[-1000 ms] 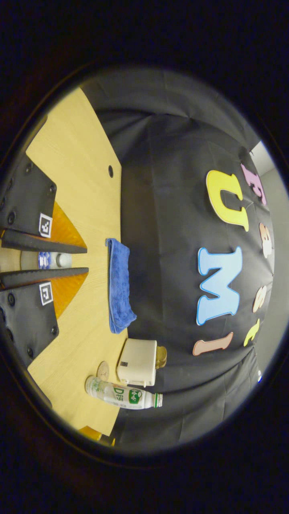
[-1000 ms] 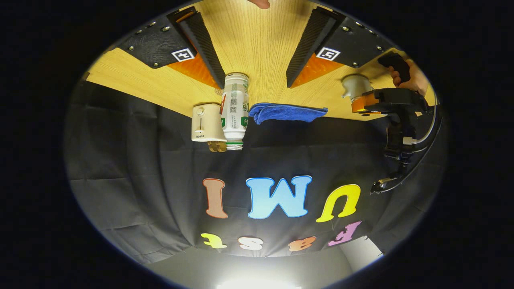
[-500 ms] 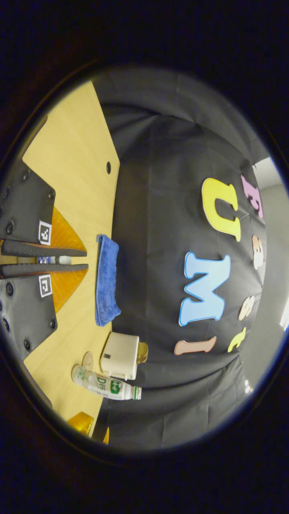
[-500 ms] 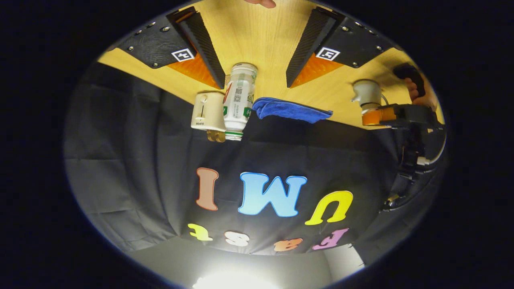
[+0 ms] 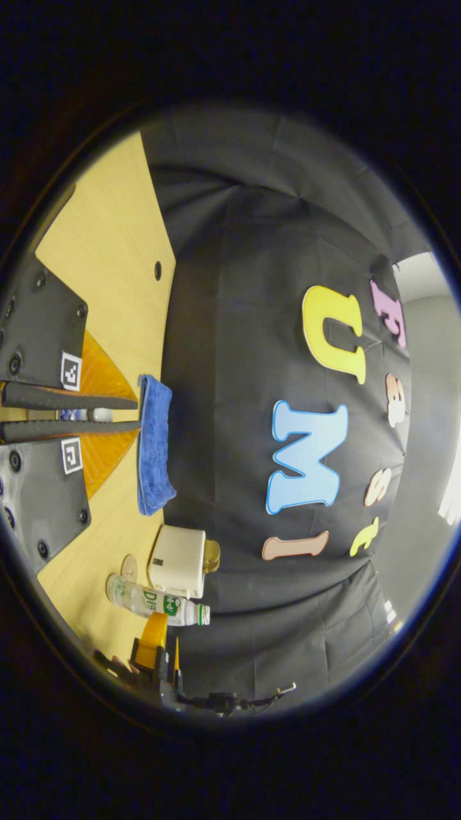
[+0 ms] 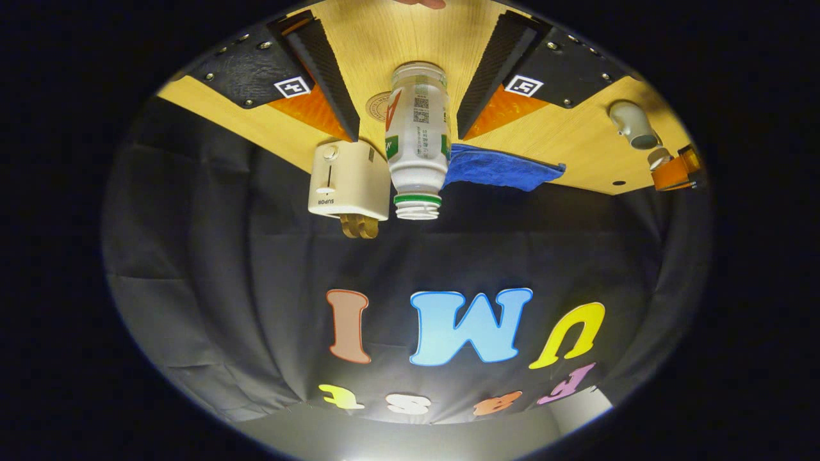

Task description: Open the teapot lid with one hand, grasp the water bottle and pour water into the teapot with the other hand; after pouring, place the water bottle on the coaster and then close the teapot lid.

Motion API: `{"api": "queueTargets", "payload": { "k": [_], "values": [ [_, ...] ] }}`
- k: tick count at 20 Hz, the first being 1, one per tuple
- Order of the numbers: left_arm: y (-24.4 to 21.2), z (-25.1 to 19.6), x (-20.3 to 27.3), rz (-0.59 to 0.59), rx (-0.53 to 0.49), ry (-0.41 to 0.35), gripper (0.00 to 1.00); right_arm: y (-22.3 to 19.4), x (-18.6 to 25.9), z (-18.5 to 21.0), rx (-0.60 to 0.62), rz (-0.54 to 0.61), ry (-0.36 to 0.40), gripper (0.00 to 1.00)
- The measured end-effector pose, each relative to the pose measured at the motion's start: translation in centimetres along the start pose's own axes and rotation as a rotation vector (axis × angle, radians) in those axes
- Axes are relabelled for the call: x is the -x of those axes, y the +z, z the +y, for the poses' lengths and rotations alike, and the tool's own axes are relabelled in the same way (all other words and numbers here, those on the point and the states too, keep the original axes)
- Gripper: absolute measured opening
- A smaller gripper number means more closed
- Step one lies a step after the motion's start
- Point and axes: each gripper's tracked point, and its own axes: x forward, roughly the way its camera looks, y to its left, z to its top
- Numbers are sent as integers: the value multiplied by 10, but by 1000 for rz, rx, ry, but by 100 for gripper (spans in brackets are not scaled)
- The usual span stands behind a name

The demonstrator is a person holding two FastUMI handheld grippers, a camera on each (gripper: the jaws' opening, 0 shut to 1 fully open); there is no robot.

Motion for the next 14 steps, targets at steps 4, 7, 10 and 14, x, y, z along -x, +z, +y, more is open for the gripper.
{"api": "queueTargets", "payload": {
  "k": [4, 7, 10, 14],
  "values": [
    [-3, -4, -2, 8, -21, -3, 17, -4, -17, 2, -10, 20, 24, 95],
    [-6, -8, -2, 17, -37, -11, 17, -13, -29, 5, 39, 47, 33, 95],
    [-6, -8, -2, 12, -49, -9, 13, -34, -35, 1, 53, 116, 20, 95],
    [-8, -10, -1, 20, -58, -14, 12, -35, -39, 1, 72, 113, 20, 78]
  ]
}}
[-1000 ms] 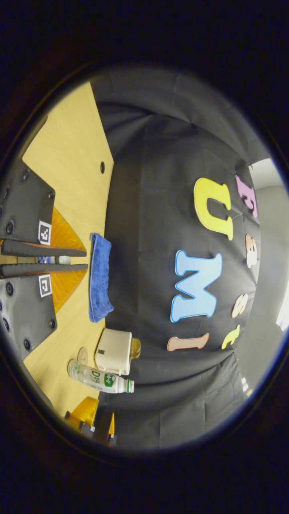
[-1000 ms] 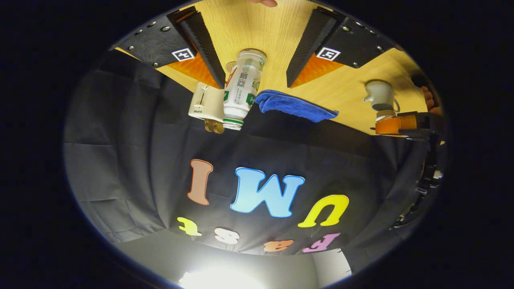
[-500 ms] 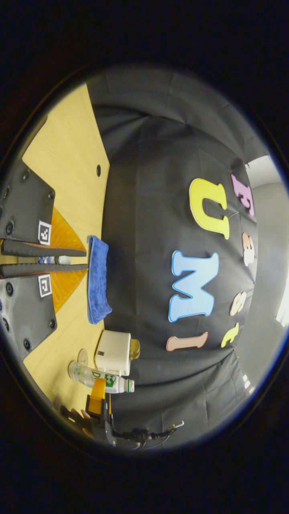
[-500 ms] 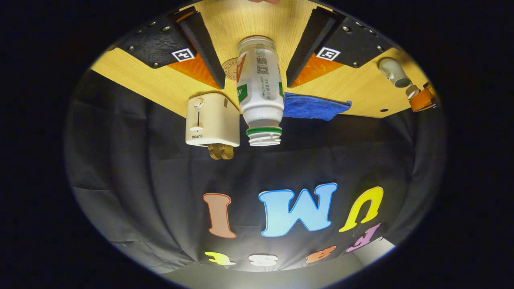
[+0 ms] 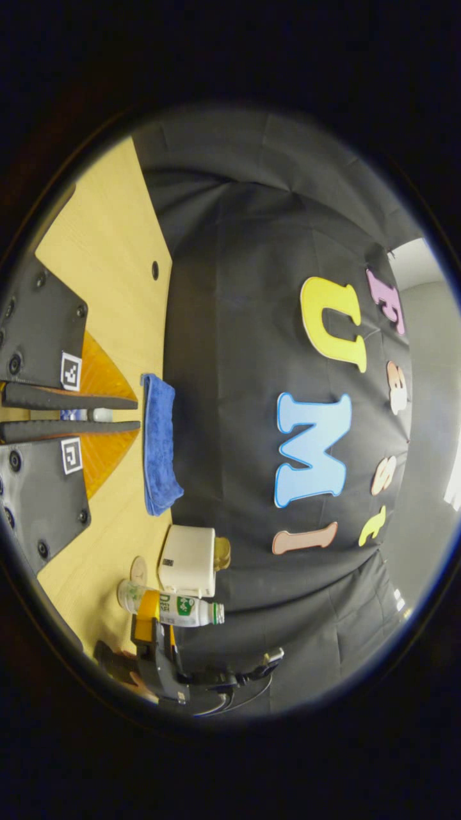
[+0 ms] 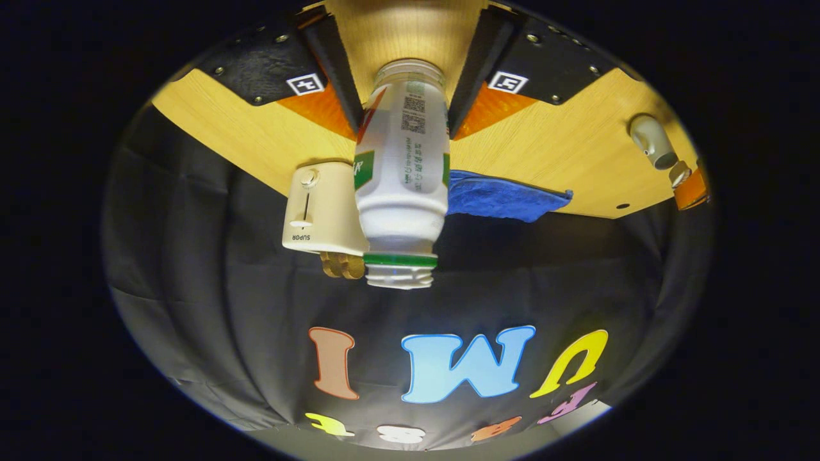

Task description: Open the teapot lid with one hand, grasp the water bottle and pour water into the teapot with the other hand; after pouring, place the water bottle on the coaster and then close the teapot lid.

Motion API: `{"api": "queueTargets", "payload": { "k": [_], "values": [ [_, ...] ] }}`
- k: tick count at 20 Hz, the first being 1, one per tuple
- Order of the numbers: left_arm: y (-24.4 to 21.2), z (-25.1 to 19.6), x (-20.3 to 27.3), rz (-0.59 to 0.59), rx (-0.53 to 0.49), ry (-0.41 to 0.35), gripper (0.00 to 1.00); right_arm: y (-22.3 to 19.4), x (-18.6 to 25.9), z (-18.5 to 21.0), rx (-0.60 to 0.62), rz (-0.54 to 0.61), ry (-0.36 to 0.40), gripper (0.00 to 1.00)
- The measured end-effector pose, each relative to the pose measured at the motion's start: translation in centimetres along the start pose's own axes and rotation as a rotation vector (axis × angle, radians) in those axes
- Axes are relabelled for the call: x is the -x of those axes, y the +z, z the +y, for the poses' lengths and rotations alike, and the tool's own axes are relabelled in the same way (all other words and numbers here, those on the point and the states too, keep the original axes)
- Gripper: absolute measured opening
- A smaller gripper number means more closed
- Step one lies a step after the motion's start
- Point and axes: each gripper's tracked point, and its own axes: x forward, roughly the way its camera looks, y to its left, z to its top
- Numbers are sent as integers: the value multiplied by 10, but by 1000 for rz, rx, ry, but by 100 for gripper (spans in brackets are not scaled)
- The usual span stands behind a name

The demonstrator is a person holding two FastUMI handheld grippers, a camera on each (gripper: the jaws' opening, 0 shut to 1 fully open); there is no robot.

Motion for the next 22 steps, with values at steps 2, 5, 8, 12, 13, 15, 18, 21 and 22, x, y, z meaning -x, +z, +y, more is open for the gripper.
{"api": "queueTargets", "payload": {
  "k": [2, 5, 8, 12, 13, 15, 18, 21, 22],
  "values": [
    [1, 1, 0, -4, -6, 1, 17, -1, 2, 1, -4, -4, 4, 76],
    [6, 3, 3, -17, -1, 3, 17, 1, 9, 4, 28, -11, 7, 73],
    [10, 4, 6, -30, 14, 1, 17, 8, 21, 13, 118, -39, 6, 73],
    [24, 5, 19, -57, 35, -6, 17, 20, 42, 46, 230, -88, 44, 73],
    [29, 8, 26, -66, 42, -3, 17, 23, 47, 55, 270, -103, 55, 73],
    [35, 22, 43, -85, 32, 33, 17, 28, 57, 74, 337, -130, 83, 73],
    [37, 35, 69, -70, 23, 42, 17, 32, 64, 99, 433, -156, 104, 73],
    [34, 44, 107, -60, 64, 29, 17, 24, 62, 120, 540, -143, 124, 74],
    [30, 46, 119, -58, 70, 32, 17, 21, 60, 126, 581, -138, 132, 73]
  ]
}}
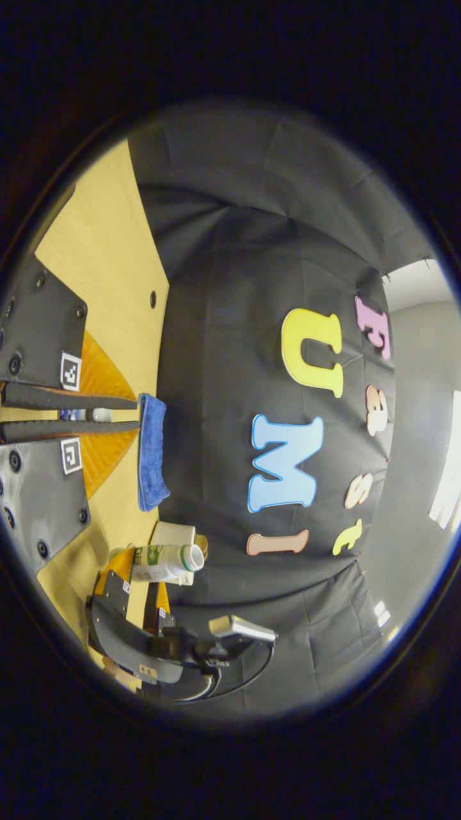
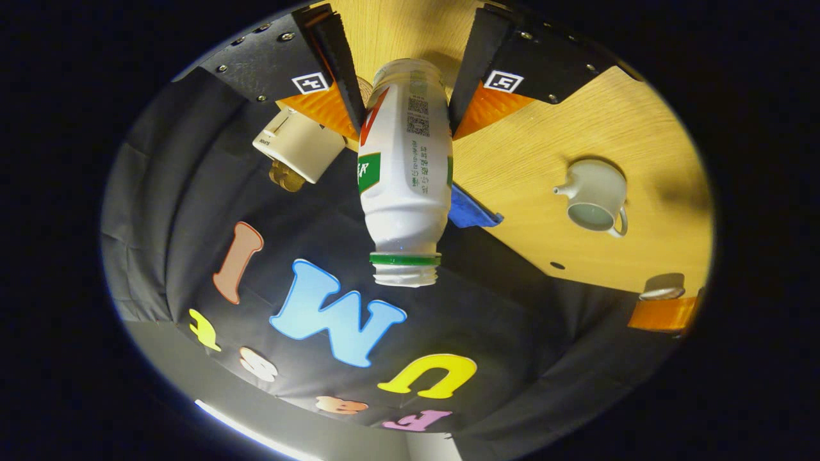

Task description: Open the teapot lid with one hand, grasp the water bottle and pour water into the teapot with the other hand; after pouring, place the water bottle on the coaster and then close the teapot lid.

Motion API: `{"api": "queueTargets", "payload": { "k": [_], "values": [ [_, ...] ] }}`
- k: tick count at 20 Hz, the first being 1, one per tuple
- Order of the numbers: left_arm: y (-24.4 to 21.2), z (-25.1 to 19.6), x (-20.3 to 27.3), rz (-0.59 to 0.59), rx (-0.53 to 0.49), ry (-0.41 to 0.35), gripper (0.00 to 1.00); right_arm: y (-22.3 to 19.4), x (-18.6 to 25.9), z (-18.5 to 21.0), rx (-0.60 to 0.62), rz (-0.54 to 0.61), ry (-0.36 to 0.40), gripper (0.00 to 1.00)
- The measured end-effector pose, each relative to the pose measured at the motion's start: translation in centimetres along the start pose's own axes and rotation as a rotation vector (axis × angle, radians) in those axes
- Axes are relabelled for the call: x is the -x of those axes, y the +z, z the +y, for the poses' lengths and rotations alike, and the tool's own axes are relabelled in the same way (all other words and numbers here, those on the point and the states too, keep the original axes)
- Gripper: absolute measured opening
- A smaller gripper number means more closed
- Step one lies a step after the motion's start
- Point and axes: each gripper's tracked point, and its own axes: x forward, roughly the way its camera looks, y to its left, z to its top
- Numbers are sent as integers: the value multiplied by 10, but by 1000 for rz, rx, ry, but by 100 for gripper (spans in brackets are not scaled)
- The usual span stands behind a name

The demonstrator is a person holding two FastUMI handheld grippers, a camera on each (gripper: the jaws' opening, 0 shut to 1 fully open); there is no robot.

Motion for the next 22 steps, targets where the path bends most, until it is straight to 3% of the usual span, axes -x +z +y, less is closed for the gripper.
{"api": "queueTargets", "payload": {
  "k": [2, 3, 4, 7, 8, 11, 17, 18, 21, 22],
  "values": [
    [2, -4, 20, -12, 2, -14, 12, 0, -6, 8, 84, 13, 13, 73],
    [5, -9, 29, -18, -25, -21, 17, 0, -7, 11, 120, 20, 15, 73],
    [6, -9, 37, -29, -44, -19, 13, 0, -10, 14, 152, 31, 18, 73],
    [5, -21, 59, -36, -19, -63, 17, 5, -14, 20, 250, 39, 16, 73],
    [0, -23, 66, -28, -17, -70, 12, 9, -14, 23, 287, 35, 10, 73],
    [-7, -23, 85, -20, -18, -75, 17, 19, -17, 32, 402, 16, 7, 73],
    [-18, -25, 97, -5, -15, -97, 12, 24, -30, 43, 604, 8, -8, 74],
    [-23, -25, 94, 4, -11, -100, 17, 25, -32, 43, 633, 6, -12, 70],
    [-25, -20, 90, 18, -8, -92, 17, 30, -35, 46, 711, -10, -19, 73],
    [-24, -17, 92, 13, -4, -88, 12, 32, -35, 47, 742, -15, -27, 73]
  ]
}}
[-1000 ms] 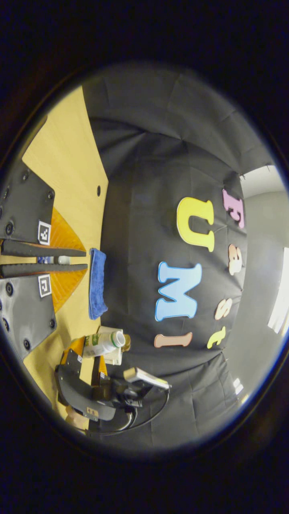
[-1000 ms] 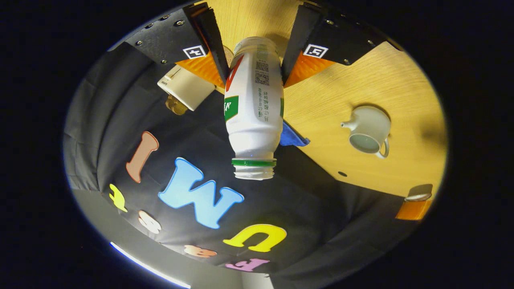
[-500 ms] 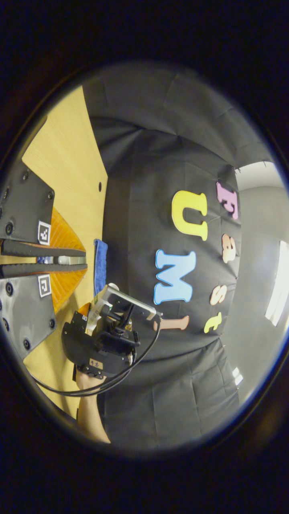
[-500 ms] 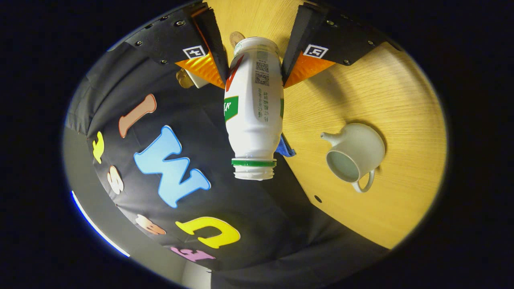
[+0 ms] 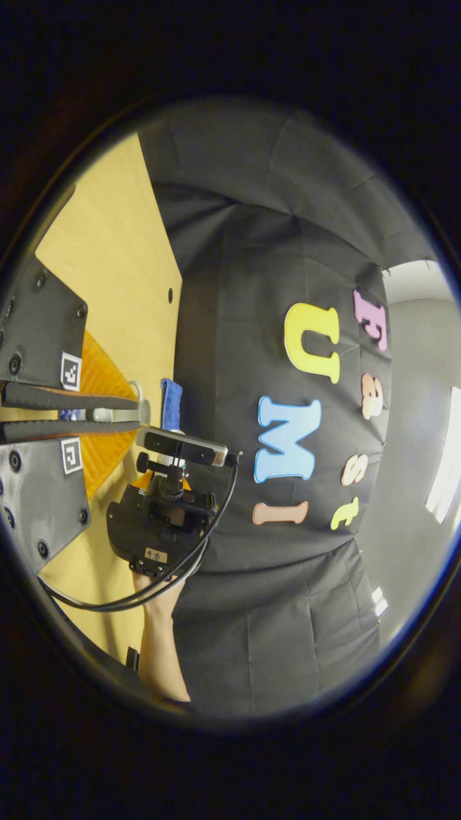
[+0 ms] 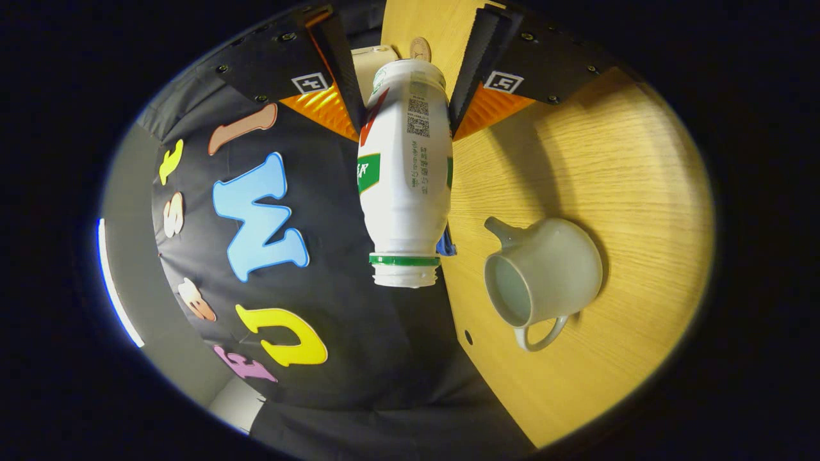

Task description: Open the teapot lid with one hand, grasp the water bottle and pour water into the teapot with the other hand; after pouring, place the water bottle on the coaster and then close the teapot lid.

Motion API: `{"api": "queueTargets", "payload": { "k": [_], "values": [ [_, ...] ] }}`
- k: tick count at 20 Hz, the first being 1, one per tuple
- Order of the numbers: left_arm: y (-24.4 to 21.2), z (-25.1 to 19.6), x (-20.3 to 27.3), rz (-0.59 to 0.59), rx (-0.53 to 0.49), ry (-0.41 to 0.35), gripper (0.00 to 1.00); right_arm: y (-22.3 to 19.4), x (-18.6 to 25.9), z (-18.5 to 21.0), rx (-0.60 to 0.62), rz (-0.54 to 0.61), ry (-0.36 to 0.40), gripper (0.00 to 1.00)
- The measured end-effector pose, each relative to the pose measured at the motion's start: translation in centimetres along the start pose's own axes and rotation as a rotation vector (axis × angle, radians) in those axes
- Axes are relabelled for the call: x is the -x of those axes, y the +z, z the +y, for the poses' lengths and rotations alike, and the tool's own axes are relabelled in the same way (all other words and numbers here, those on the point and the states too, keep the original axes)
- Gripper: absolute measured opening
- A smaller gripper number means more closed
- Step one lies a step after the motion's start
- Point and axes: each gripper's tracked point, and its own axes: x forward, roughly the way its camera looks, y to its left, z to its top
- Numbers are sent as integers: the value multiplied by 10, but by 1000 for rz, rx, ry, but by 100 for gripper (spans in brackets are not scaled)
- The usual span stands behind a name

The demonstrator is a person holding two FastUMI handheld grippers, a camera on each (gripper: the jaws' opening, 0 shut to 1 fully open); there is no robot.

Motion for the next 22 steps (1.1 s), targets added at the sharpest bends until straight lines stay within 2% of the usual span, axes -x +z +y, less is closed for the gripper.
{"api": "queueTargets", "payload": {
  "k": [6, 7, 9, 10, 13, 14, 22],
  "values": [
    [11, 12, 9, -45, 3, 25, 12, 9, -4, -7, 146, -29, -33, 73],
    [11, 12, 10, -44, 3, 24, 17, 10, -4, -9, 175, -30, -44, 73],
    [7, 11, 11, -40, -13, 22, 17, 14, -5, -14, 235, -38, -64, 73],
    [6, 11, 10, -38, -20, 19, 13, 14, -6, -14, 257, -41, -66, 73],
    [5, 7, 9, -36, -30, 5, 17, 16, -5, -17, 306, -49, -79, 73],
    [4, 8, 10, -37, -39, 8, 12, 17, -7, -20, 323, -52, -87, 74],
    [-1, 8, 8, -21, -47, 2, 12, 24, -10, -33, 428, -69, -110, 73]
  ]
}}
